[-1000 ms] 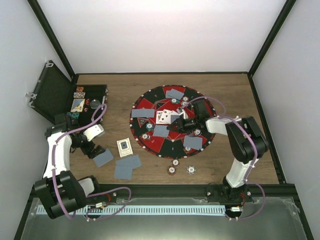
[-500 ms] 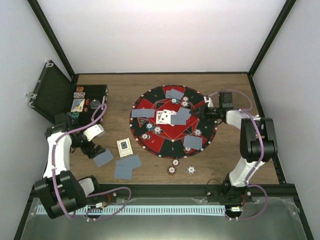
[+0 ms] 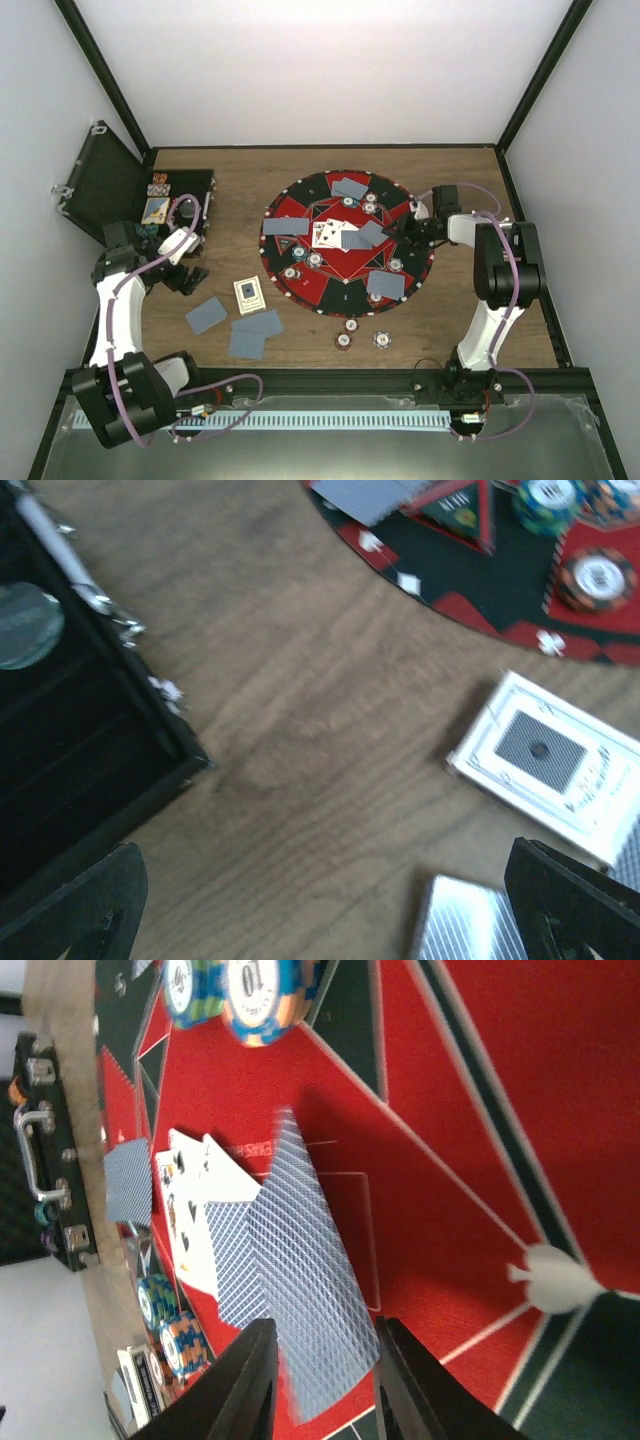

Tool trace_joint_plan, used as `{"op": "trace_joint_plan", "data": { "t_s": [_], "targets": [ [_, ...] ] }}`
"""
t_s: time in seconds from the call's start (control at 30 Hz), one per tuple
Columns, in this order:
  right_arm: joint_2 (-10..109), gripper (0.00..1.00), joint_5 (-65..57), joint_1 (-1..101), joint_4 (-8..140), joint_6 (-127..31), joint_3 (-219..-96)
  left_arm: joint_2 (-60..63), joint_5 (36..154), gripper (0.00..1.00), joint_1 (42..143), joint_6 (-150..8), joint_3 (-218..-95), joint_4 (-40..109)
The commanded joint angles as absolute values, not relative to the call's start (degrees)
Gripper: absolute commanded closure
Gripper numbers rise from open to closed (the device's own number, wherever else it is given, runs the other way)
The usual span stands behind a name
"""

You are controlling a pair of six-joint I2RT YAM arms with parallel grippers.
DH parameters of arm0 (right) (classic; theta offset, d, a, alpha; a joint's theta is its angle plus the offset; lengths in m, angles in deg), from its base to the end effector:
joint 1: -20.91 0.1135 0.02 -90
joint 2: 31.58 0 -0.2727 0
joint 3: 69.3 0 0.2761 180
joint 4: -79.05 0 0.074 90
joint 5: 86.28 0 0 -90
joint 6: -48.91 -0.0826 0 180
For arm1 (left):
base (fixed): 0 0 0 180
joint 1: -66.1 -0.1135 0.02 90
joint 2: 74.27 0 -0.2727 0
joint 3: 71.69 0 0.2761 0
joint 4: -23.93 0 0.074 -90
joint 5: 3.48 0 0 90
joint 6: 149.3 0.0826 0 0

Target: Distribute texas hold em gaming equipment

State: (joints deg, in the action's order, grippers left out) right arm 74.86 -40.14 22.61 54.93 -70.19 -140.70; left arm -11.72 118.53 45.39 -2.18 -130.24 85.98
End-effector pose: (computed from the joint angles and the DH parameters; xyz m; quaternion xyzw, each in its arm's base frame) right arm 0.3898 0.0688 0.1019 0.1153 0.8923 0.4126 0.1422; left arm 0.2289 0.0397 0.2046 0.3481 0.8754 -0.0846 0.3246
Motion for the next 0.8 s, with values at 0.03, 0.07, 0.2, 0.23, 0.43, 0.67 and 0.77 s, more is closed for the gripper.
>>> {"op": "trace_joint_plan", "data": {
  "t_s": [0.03,0.07,0.2,0.23,0.43,0.67,0.77],
  "targets": [
    [71.88,0.62,-32.35,22.51,49.39,-68.29,-141.21,-14.68,121.83,0.0,45.01,-20.65,-125.23,65.29],
    [70.94,0.56,-30.4,22.5,48.23,-68.14,-141.56,-14.88,121.85,0.0,45.01,-22.99,-124.34,62.34],
    [67.11,0.18,-21.43,22.5,42.8,-67.77,-142.66,-14.46,122.13,0.0,45.01,-29.68,-120.9,52.22],
    [66.06,0.08,-19.35,22.5,41.83,-67.87,-142.56,-14.12,122.25,0.0,45.03,-31.28,-120.1,49.82],
    [57.68,0.0,-3.76,22.49,41.43,-70.58,-139.03,-11.7,120.48,0.0,45.11,-44.75,-111.07,26.27],
    [40.65,0.0,15.78,23.06,61.37,-71.22,-123.89,-7.36,118.81,0.0,45.59,-59.55,-100.33,-5.71],
    [36.08,0.0,21.45,23.63,73.4,-67.2,-116.0,-3.57,119.12,0.0,46.52,-61.5,-95.36,-20.52]
  ]
}}
